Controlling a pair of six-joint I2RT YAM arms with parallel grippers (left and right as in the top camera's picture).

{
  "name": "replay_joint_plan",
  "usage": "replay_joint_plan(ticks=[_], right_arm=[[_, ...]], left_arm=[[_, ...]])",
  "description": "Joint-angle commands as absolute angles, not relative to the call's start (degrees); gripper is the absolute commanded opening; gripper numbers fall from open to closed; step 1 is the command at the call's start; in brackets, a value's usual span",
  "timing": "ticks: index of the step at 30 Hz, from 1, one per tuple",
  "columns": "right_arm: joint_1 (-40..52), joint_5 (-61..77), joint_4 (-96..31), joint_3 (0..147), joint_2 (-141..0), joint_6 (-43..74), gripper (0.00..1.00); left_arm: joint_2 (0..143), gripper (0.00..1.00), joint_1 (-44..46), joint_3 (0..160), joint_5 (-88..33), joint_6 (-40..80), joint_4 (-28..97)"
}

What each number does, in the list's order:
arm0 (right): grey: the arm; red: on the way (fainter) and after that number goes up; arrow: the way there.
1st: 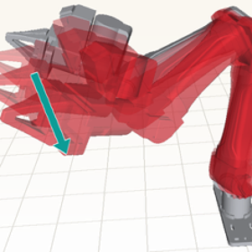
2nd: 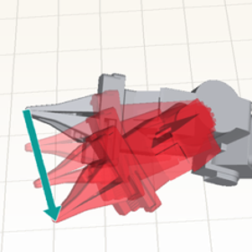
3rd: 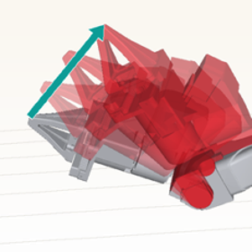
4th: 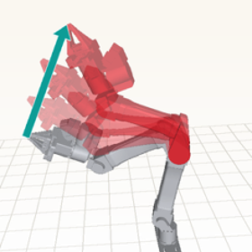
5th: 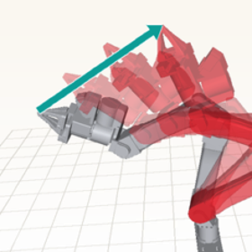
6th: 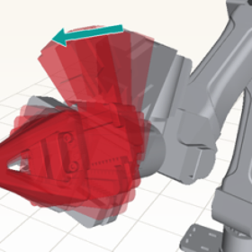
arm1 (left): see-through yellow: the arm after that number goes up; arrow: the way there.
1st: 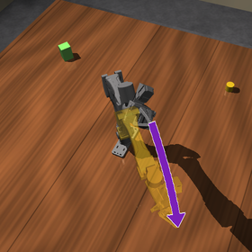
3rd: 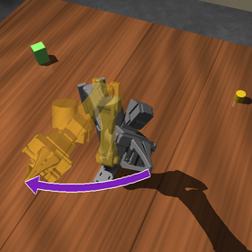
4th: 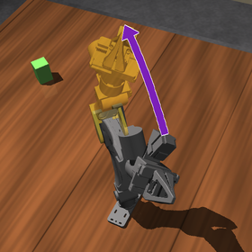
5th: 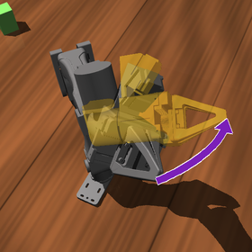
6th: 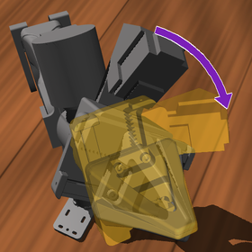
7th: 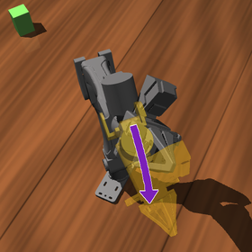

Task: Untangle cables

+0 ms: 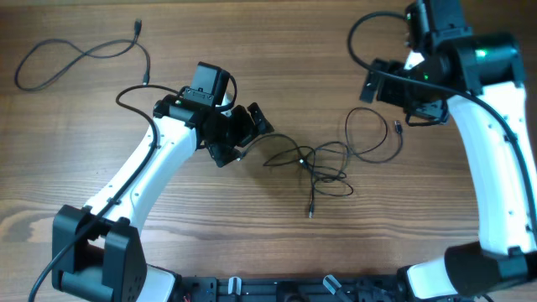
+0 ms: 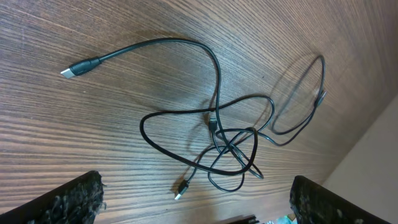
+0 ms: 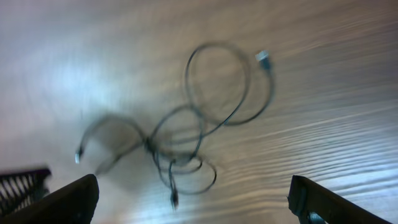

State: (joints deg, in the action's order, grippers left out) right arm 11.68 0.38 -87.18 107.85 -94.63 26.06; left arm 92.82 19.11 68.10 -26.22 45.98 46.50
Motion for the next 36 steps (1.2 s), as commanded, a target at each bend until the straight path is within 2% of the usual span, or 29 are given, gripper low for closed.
replay_joint_plan(ticks=[1, 15, 18, 24, 31, 36], right_arm=[[11.9, 14.2, -88.3, 104.2, -97.8, 12.8, 1.0], [12.0, 13.6, -83.4, 86.7, -96.2, 11.3, 1.0], [12.1, 16.4, -80.8, 82.1, -96.2, 7.4, 1.0], [13.4, 33.6, -76.6, 73.5, -96.2, -7.5, 1.0], [16.3, 23.9, -62.7, 66.4, -96.2, 4.3, 1.0], [17.2, 21.8, -53.5, 62.3, -96.2, 5.1, 1.0]], left_arm=[[93.4, 0.99, 19.0, 68.1, -26.5, 45.9, 46.6], [93.5, 1.0, 19.0, 68.1, -26.5, 45.9, 47.0], [93.5, 1.0, 19.0, 68.1, -26.2, 45.9, 46.7], [93.5, 1.0, 19.0, 68.1, -26.0, 45.9, 46.6], [93.5, 1.0, 19.0, 68.1, -25.8, 45.9, 46.6], [93.6, 1.0, 19.0, 68.1, -25.8, 45.9, 46.6]])
